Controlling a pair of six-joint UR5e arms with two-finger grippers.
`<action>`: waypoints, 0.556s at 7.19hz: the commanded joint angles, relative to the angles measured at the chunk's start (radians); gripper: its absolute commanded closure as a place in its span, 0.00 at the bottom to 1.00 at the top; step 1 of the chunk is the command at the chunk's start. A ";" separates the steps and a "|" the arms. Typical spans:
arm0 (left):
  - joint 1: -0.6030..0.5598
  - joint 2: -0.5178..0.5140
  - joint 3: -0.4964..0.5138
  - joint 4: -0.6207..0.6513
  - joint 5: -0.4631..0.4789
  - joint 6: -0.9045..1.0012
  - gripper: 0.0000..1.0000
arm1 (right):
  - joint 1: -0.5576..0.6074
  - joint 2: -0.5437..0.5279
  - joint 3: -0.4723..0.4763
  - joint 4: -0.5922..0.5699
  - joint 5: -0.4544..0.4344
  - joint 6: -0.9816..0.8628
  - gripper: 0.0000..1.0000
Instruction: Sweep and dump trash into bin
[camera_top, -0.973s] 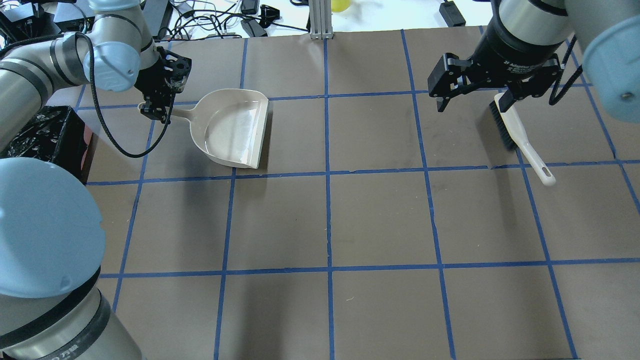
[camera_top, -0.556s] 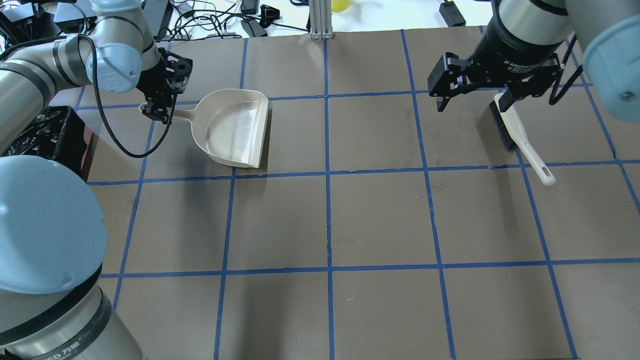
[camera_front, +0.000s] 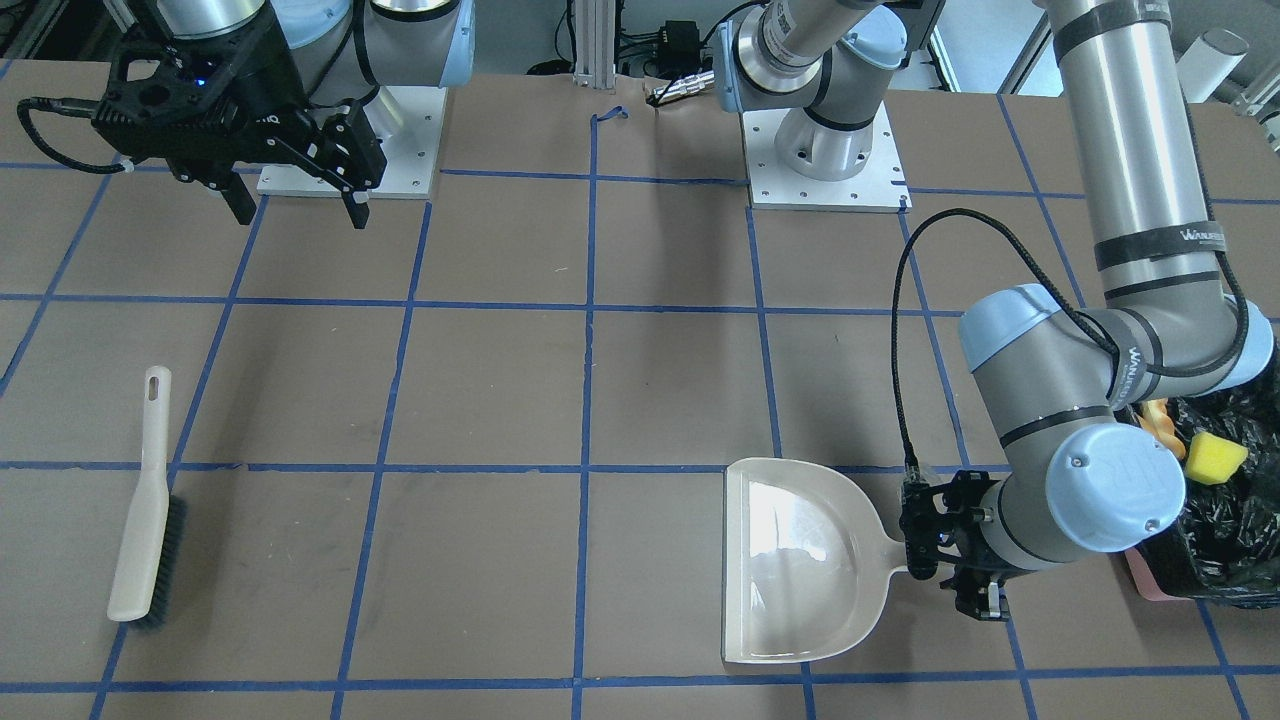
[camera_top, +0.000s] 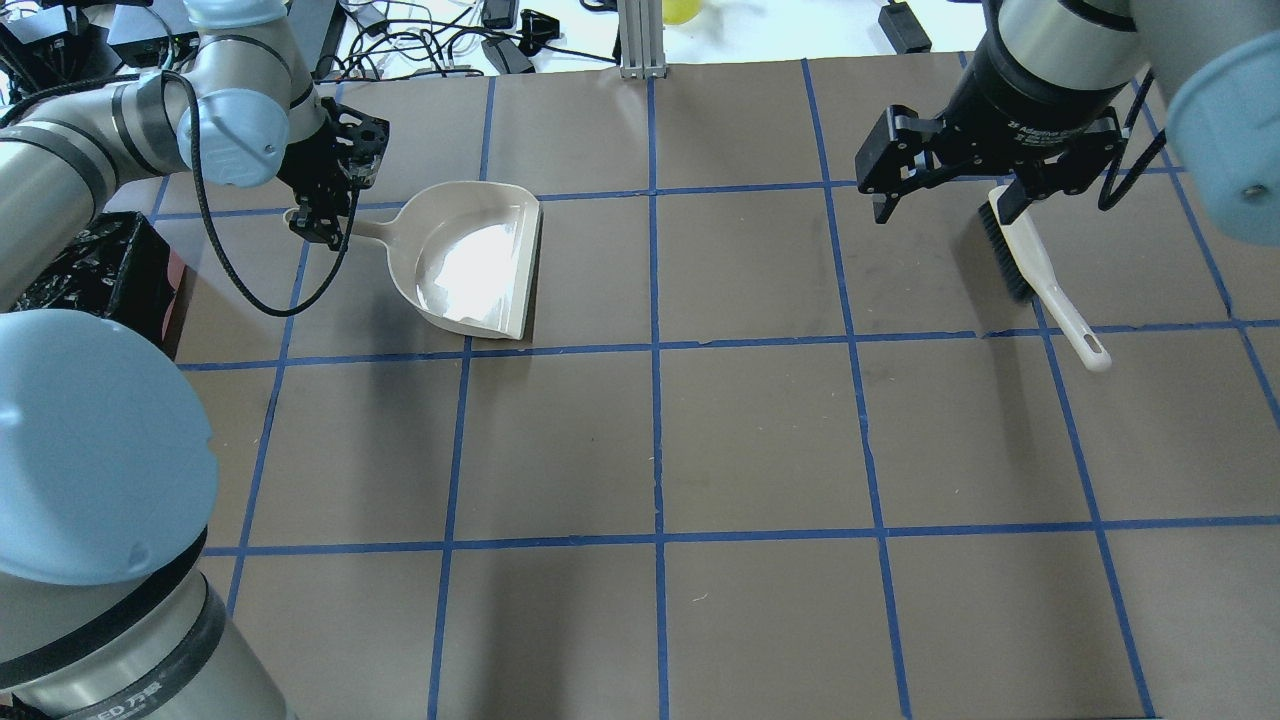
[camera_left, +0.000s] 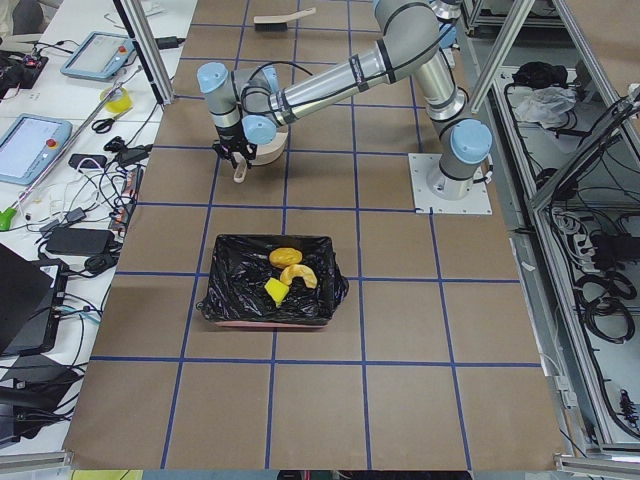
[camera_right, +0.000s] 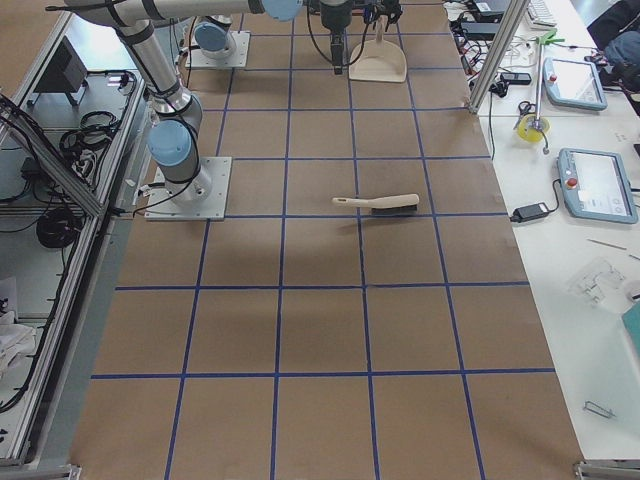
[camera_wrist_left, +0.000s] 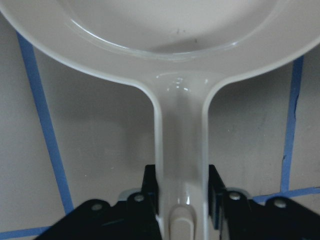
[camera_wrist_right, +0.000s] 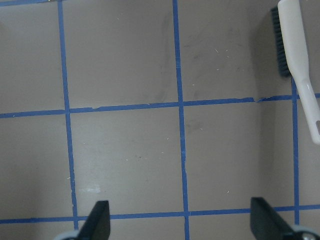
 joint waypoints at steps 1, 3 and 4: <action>-0.004 0.022 0.006 -0.001 -0.021 -0.017 0.31 | 0.000 0.002 0.001 0.000 0.000 0.000 0.00; -0.048 0.076 0.080 -0.116 -0.060 -0.156 0.31 | 0.000 0.000 0.001 0.002 -0.002 -0.003 0.00; -0.071 0.119 0.139 -0.233 -0.064 -0.277 0.31 | 0.000 0.002 -0.001 0.002 0.000 -0.003 0.00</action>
